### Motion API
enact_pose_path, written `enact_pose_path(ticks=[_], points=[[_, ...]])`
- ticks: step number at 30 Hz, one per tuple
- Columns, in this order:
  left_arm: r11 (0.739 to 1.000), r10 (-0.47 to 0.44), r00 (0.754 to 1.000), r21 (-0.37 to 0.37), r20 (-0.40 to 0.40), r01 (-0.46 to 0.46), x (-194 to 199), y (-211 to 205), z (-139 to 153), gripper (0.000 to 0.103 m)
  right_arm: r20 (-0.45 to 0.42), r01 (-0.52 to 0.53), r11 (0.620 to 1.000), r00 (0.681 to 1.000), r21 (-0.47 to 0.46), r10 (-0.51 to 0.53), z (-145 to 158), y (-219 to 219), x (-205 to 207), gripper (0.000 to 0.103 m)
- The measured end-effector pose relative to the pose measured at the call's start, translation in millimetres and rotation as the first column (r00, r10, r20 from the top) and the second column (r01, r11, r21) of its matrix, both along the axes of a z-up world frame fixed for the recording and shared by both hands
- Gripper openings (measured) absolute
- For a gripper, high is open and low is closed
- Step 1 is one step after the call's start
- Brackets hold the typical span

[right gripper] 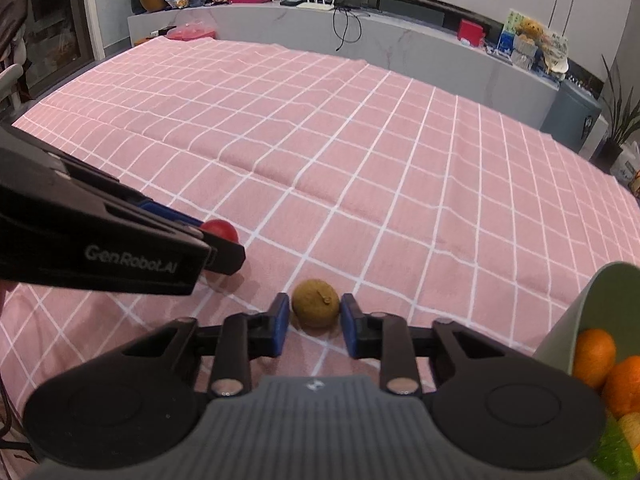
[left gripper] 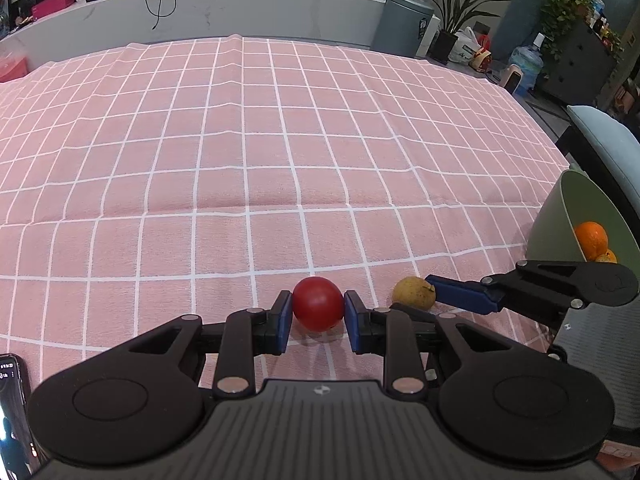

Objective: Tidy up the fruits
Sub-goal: 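Carry the tomato in the left tool over the colander while the right tool carries the kiwi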

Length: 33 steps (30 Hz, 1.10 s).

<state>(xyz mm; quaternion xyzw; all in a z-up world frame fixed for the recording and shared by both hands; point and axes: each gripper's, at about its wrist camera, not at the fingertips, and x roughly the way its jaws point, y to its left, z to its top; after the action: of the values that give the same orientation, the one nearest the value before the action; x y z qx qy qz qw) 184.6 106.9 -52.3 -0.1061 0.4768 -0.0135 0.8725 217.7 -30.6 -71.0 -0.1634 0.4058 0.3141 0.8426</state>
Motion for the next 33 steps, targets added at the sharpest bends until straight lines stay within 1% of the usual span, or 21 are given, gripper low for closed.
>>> enact_pose_path(ticks=[7,11,15,18,23,28,33], points=[[1.000,-0.006,1.000,0.005,0.009,0.006,-2.4,-2.9,1.1,0.030,0.005,0.001,1.000,1.000,0.006,-0.001,3.1,-2.4,-3.4,0.022],[1.000,-0.004,1.000,0.000,0.016,0.004,-6.2,-3.9,6.5,0.030,0.028,0.002,1.000,1.000,0.004,-0.002,18.0,-7.4,-10.9,0.022],[1.000,-0.005,1.000,0.011,0.026,0.005,-12.2,-8.1,18.5,0.030,0.039,0.020,1.000,0.999,0.012,-0.021,36.7,-14.3,-18.6,0.022],[1.000,-0.002,0.999,0.013,0.034,0.002,-16.2,-12.5,29.6,0.030,0.056,0.036,0.999,0.998,0.024,-0.037,53.3,-22.6,-25.9,0.022],[1.000,-0.018,0.997,-0.021,0.081,0.019,-20.8,-24.3,54.6,0.030,0.087,0.063,0.996,0.994,0.058,-0.068,83.2,-42.9,-38.9,0.022],[0.997,-0.074,0.989,-0.016,0.129,0.077,-20.2,-50.0,83.5,0.030,0.125,0.094,0.991,0.987,0.091,-0.105,110.5,-70.4,-50.8,0.022],[0.989,-0.137,0.976,-0.039,0.168,0.146,-13.4,-81.2,105.1,0.030,0.154,0.151,0.982,0.974,0.113,-0.168,131.1,-108.6,-58.5,0.022]])
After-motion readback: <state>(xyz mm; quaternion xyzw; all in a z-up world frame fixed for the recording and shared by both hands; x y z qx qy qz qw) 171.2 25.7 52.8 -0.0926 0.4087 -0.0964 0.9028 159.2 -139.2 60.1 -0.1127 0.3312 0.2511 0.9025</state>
